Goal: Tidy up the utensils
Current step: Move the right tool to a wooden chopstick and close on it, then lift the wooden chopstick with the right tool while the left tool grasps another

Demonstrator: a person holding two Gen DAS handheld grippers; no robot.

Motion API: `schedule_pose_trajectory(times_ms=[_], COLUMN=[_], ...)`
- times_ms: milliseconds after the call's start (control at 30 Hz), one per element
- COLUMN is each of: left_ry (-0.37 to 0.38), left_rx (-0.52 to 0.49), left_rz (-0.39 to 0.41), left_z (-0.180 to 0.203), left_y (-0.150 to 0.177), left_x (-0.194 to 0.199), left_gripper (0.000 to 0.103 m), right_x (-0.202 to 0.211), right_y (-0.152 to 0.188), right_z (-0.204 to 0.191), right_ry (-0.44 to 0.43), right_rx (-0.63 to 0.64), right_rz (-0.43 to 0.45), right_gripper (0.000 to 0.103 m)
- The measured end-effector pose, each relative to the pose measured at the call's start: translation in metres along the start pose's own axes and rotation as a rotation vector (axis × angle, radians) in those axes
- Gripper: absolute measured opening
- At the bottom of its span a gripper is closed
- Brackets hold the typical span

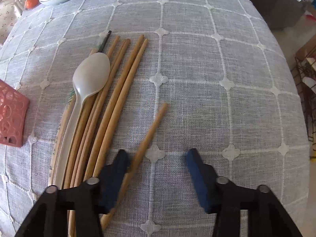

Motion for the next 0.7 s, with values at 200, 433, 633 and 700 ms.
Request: schedule_pose_trajectory(times_ms=[200, 433, 633, 700], left_ry=[0.054, 0.152, 0.209, 0.210], left_rx=[-0.038, -0.117, -0.076, -0.061], left_rz=[0.017, -0.018, -0.095, -0.123], left_z=[0.020, 0.070, 0.107, 0.114], left_y=[0.000, -0.006, -0.022, -0.028], left_x=[0.010, 0.004, -0.040, -0.059], left_gripper=[0.086, 0.073, 0.033, 0.024], right_x=[0.003, 0.017, 0.038, 0.041], right_y=[0.004, -0.004, -0.012, -0.014], right_z=[0.014, 0.059, 0.080, 0.082], right_ry=[-0.069, -0.125, -0.164, -0.167], right_rx=[0.004, -0.048, -0.096, -0.098], right_rz=[-0.007, 0.019, 0.042, 0.053], right_gripper=[0.005, 0.004, 0.005, 0.005])
Point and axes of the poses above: each gripper's, at about its wrist camera, not at the fingertips, and x roughly against the way its jaws point, z to its right, y to its underside, the point moved 7 cm from there along -x, roughly the way its jaws point, and after that the axes turned 9 degrees about z, right-handed, at the moved point
